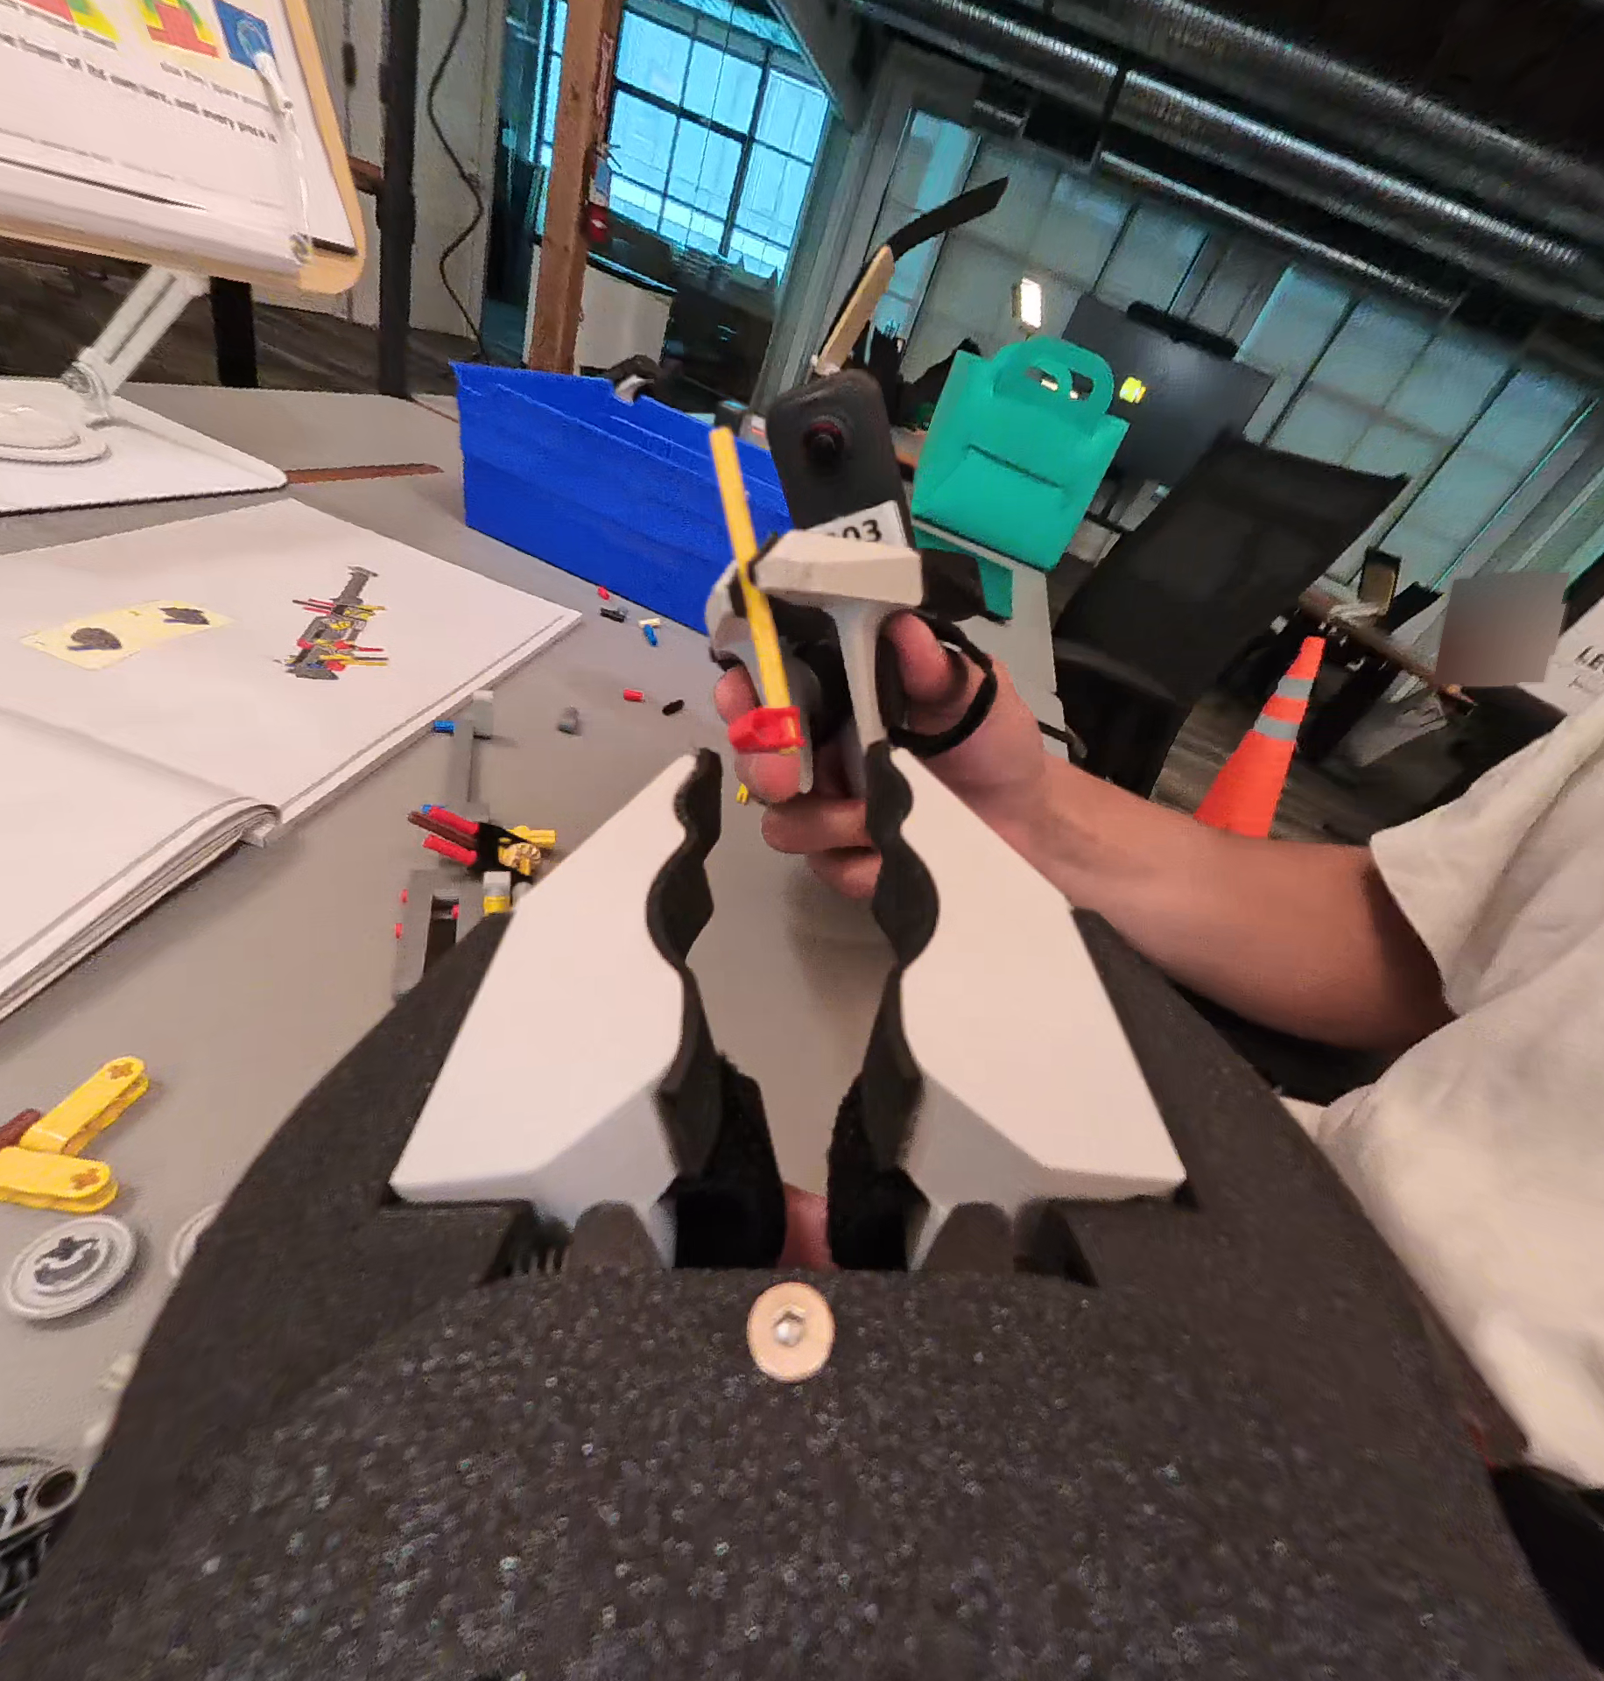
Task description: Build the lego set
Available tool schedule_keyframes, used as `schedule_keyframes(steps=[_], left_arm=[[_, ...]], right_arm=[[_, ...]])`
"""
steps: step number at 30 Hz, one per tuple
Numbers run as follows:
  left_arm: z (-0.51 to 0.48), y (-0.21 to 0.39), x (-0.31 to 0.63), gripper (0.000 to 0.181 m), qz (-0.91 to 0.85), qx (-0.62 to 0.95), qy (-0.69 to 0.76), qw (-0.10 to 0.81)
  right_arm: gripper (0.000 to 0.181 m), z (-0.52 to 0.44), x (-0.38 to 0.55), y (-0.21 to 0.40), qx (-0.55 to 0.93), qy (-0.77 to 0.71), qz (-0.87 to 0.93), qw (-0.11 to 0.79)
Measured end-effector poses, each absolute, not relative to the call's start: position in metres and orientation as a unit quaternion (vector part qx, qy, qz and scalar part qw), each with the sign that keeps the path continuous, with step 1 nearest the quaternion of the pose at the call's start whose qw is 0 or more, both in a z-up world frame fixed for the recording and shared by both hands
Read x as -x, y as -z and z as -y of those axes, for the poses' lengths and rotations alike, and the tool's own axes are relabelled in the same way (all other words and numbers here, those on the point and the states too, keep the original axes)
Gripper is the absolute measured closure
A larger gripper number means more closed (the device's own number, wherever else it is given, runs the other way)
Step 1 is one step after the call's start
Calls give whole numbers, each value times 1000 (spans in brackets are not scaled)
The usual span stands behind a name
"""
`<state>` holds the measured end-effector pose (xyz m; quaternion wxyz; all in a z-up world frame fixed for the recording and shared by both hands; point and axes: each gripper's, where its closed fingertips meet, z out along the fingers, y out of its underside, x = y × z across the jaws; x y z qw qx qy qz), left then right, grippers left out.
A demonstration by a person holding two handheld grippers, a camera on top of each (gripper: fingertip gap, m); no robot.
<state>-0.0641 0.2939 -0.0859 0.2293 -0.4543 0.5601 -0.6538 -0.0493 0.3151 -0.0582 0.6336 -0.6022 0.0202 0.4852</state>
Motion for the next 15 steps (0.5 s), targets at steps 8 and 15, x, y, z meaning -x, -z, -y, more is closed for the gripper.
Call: schedule_keyframes(steps=[8,15], left_arm=[[-288,87,75,170,-550,441,695,142],[-286,86,83,173,-538,428,722,77]], right_arm=[[179,-311,69,60,608,-519,17,601],[179,-306,73,67,625,-519,26,583]])
